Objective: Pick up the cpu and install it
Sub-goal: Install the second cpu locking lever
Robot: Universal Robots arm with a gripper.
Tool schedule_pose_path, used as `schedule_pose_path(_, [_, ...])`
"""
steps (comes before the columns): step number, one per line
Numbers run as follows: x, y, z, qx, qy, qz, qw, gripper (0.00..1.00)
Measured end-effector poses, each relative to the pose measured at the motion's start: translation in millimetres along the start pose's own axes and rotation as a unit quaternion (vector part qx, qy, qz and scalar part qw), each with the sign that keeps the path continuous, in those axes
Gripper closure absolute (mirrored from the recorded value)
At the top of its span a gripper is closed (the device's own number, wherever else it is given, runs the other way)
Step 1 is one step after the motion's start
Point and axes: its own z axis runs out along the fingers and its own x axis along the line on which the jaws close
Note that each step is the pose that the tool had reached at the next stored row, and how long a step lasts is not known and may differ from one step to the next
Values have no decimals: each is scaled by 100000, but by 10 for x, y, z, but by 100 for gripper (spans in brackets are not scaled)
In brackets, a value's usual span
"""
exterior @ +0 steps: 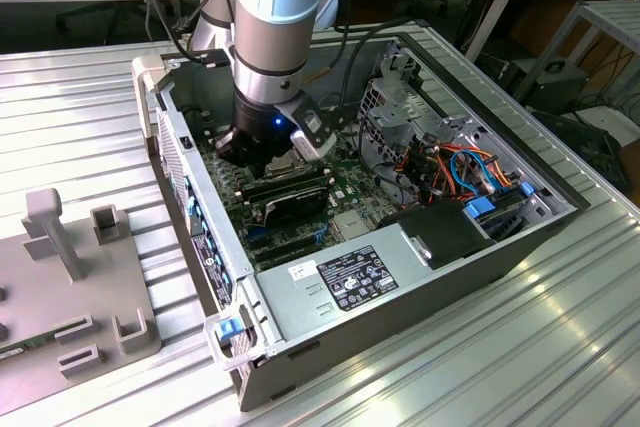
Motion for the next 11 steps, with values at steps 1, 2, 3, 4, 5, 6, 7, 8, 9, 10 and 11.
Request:
schedule_pose_path(1, [0, 3, 0, 61, 3, -6, 100000, 89])
schedule_pose_path(2, [0, 7, 0, 128, 4, -8, 100000, 89])
schedule_pose_path(3, [0, 10, 1, 192, 5, -10, 100000, 89])
schedule_pose_path(4, [0, 14, 1, 264, 7, -16, 100000, 89])
schedule_pose_path(5, [0, 17, 1, 322, 12, -22, 99999, 89])
schedule_pose_path(6, [-1, 22, 2, 411, 14, -27, 99999, 89])
schedule_pose_path(7, [0, 25, 2, 477, 17, -31, 99999, 89])
schedule_pose_path(8, [0, 28, 3, 534, 18, -31, 99999, 89])
schedule_pose_path(9, [-1, 32, 3, 597, 18, -37, 99998, 89])
schedule_pose_path(10, [-1, 37, 3, 678, 22, -44, 99998, 89])
schedule_pose_path(11, [-1, 41, 4, 743, 24, -47, 99997, 89])
